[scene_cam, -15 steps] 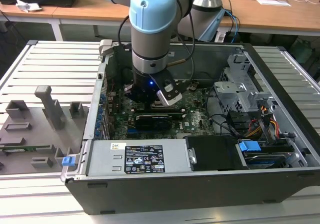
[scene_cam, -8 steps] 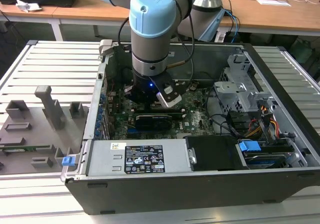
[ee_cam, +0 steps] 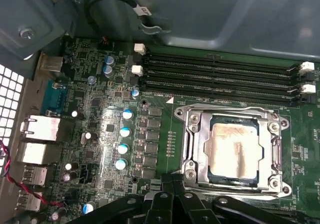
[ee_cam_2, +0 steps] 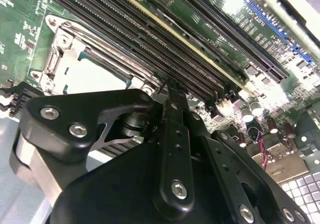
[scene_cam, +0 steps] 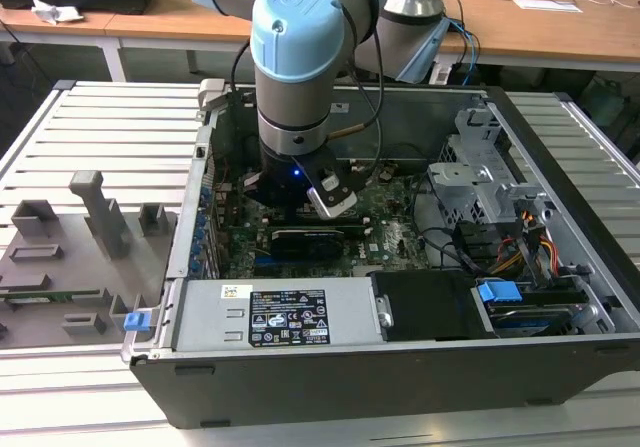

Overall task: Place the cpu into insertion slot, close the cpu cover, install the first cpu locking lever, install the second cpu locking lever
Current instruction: 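Install the second cpu locking lever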

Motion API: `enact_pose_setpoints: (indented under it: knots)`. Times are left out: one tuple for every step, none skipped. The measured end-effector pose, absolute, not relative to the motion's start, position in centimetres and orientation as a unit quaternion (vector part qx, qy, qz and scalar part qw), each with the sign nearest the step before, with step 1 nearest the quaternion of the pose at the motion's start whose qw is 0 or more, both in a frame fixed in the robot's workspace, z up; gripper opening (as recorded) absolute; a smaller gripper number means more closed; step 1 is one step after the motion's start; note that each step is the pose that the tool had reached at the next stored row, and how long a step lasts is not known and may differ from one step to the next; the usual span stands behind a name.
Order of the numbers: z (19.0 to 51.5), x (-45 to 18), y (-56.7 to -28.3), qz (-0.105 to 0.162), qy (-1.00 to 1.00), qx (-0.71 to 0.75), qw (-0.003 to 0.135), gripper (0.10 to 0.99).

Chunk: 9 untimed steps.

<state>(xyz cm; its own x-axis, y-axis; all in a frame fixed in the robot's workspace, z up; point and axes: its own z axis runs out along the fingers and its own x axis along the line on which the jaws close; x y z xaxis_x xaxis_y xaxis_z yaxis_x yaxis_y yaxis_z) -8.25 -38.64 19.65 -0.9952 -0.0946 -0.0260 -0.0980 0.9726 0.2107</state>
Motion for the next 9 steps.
enact_pose_setpoints:
  knots:
    - [19.6,-8.26,-38.64,0.107,0.993,-0.048,0.008,0.106]
    - [19.54,-8.25,-38.63,0.108,0.993,-0.048,0.008,0.106]
    - [19.49,-8.26,-38.63,0.108,0.993,-0.048,0.008,0.106]
    - [19.48,-8.26,-38.63,0.108,0.993,-0.048,0.008,0.106]
    - [19.47,-8.26,-38.63,0.108,0.993,-0.048,0.008,0.106]
    - [19.47,-8.26,-38.63,0.108,0.993,-0.048,0.008,0.106]
    - [19.49,-8.26,-38.63,0.108,0.993,-0.048,0.008,0.106]
    - [19.53,-8.25,-38.63,0.108,0.993,-0.048,0.008,0.106]
    - [19.64,-8.25,-38.63,0.108,0.993,-0.048,0.008,0.106]
